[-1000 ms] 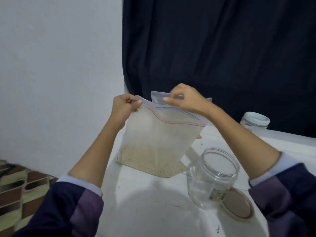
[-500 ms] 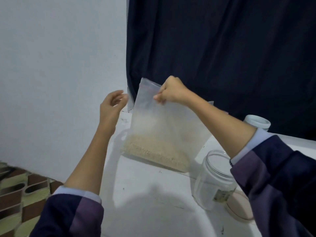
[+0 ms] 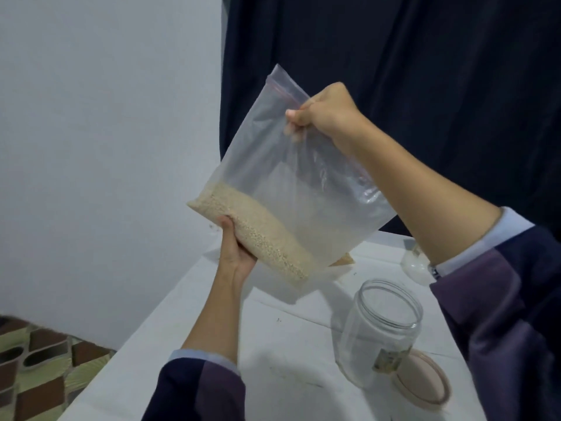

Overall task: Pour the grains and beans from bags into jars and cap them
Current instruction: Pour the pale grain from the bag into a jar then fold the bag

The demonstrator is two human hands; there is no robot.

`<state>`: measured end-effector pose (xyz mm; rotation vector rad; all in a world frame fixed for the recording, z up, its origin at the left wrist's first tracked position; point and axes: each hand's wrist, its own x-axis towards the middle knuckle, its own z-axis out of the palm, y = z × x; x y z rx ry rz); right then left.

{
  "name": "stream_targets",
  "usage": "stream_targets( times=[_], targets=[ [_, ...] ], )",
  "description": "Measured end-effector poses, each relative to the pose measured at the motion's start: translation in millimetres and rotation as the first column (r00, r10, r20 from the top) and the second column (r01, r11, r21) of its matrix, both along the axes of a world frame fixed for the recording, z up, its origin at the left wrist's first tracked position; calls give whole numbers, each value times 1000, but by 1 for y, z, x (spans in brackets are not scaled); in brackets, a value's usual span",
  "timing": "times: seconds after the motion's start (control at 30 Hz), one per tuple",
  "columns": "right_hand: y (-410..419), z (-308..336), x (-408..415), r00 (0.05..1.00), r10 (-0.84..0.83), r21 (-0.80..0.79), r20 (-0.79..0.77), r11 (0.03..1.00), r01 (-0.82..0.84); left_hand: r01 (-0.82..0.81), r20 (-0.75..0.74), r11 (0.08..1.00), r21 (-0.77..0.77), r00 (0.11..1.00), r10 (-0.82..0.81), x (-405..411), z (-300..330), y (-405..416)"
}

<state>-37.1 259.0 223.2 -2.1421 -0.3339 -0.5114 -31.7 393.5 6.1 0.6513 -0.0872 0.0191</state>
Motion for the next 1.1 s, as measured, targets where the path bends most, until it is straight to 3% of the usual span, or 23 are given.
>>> stream_targets(
  times=[0.1, 0.4, 1.1],
  targets=[
    [-16, -2, -10, 1000, -11, 62, -8, 998, 11, -61, -39, 998, -31, 997, 60, 8, 15, -1],
    [-45, -5, -37, 998, -49, 329, 31, 943, 36, -51, 88, 995, 89, 995, 43, 25, 60, 7],
    [-87, -18, -61, 996, -84, 531, -10, 844, 76, -216, 179, 965, 150, 966, 188, 27, 95, -4]
  ],
)
